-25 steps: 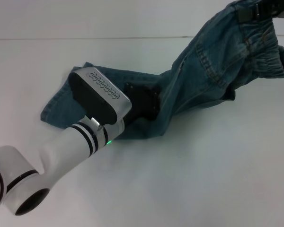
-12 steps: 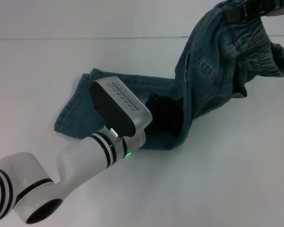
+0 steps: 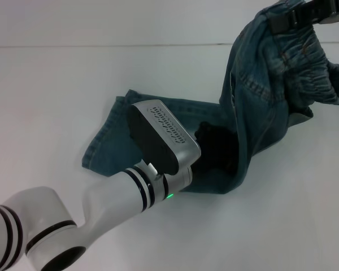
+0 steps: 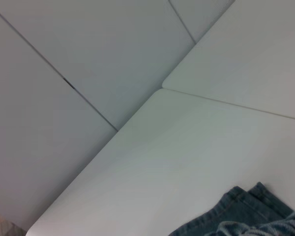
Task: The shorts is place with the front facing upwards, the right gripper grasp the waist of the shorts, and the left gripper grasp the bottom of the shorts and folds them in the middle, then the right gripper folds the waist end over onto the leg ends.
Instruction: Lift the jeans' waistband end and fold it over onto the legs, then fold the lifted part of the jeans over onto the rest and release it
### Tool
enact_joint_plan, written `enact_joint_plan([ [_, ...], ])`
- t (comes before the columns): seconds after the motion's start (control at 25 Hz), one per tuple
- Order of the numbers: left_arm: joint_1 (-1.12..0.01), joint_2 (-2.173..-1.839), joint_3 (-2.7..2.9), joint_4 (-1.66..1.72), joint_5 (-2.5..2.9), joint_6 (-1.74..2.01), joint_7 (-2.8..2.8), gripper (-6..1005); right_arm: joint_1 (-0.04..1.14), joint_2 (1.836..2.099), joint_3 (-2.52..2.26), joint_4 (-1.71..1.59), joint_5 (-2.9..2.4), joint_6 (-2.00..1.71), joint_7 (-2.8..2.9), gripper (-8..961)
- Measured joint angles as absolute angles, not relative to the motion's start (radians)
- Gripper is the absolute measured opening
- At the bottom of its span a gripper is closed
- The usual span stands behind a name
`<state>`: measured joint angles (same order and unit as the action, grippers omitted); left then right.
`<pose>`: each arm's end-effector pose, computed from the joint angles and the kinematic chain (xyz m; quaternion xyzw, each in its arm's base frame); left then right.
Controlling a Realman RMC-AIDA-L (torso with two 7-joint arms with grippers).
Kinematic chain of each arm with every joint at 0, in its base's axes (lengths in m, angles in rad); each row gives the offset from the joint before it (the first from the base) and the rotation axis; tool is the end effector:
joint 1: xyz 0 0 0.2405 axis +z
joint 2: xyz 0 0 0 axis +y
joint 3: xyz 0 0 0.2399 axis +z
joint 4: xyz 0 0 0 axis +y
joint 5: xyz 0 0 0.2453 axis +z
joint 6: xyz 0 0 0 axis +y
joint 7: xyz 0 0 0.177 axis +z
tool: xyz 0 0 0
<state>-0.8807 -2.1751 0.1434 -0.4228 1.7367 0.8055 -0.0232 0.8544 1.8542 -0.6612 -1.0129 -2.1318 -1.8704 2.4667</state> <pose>-0.1521 0.3418 -0.2349 -0.9256 -0.1028 -0.2319 0.2807 0.1255 0.4248 0.1271 -0.8963 0.4129 0.1539 0.0506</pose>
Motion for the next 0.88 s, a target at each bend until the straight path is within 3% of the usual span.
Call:
enact_joint_plan([
  [0.48,-0.869,-2.175,0.101,-0.490,1.857,0.774,-0.023,6,0.852,1.853,-0.661,-1.014,-2.135,-1.880,2.467,106],
  [0.88,-0.795,-2.173,0.045,-0.428,1.873,0.809,-0.108,7,0.836,1.844,-0.682,-1.007,-2.140,-1.890,2.458,106],
])
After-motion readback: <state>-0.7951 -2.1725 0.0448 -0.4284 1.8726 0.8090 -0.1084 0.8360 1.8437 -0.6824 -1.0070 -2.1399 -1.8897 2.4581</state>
